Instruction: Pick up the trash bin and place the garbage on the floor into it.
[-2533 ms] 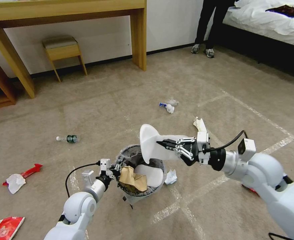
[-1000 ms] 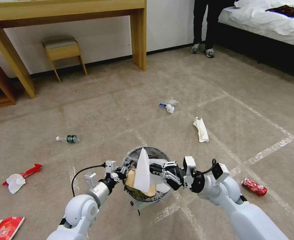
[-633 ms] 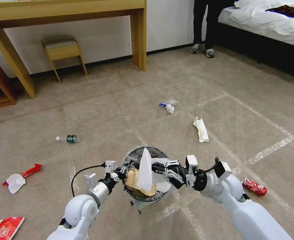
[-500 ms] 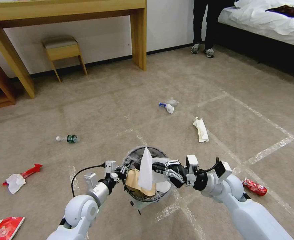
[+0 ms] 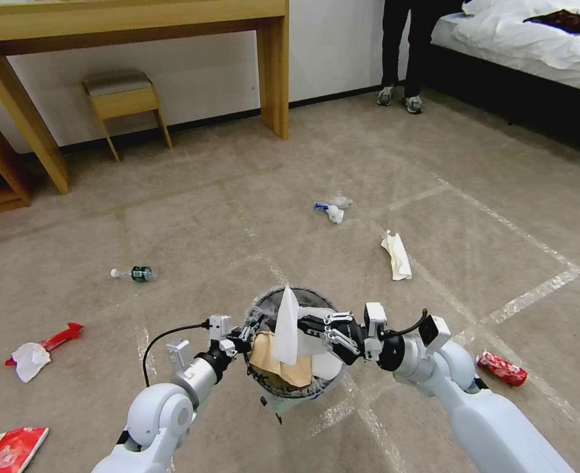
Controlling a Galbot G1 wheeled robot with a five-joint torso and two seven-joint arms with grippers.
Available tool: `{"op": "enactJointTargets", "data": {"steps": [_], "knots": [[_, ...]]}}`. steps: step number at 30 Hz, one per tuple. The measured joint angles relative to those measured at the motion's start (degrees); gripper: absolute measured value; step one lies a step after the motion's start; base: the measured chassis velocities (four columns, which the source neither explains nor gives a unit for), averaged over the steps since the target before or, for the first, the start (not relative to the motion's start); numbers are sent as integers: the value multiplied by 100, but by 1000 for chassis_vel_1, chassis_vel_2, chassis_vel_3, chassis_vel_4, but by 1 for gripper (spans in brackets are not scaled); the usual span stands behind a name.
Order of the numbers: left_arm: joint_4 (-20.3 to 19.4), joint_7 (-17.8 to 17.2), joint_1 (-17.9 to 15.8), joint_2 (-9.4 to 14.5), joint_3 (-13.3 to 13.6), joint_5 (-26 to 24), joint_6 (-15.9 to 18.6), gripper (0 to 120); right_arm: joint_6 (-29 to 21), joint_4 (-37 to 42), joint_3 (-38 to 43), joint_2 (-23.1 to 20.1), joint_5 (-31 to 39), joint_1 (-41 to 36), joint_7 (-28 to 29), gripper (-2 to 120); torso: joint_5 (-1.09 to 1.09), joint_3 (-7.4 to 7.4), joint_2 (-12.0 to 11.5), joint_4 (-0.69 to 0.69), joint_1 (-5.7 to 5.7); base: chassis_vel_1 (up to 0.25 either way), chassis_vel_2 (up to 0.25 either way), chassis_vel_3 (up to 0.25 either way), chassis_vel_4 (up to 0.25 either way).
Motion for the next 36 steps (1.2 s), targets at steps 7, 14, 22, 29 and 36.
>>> {"op": "enactJointTargets", "data": {"steps": [7, 14, 22, 29, 36], "knots": [[-51, -18, -47, -35, 60, -107, 18, 1, 58, -171, -30, 58, -82, 28, 37, 0, 0, 0, 0, 0, 0, 0, 0, 0, 0], [-83, -21, -26, -27, 80, -169, 43, 1, 121, -301, -18, 91, -141, 51, 40, 0, 0, 0, 0, 0, 0, 0, 0, 0, 0], [-86, -41, -37, -35, 84, -211, 48, 1, 152, -378, 7, 108, -217, 4, 27, 16, 0, 0, 0, 0, 0, 0, 0, 0, 0], [-102, -57, -11, -30, 87, -241, 55, 1, 184, -447, 43, 90, -267, -21, -11, 38, 0, 0, 0, 0, 0, 0, 0, 0, 0], [-132, -101, -8, -23, 82, -343, 75, 1, 189, -475, 47, 77, -281, -18, -42, 65, 0, 0, 0, 0, 0, 0, 0, 0, 0]]}}
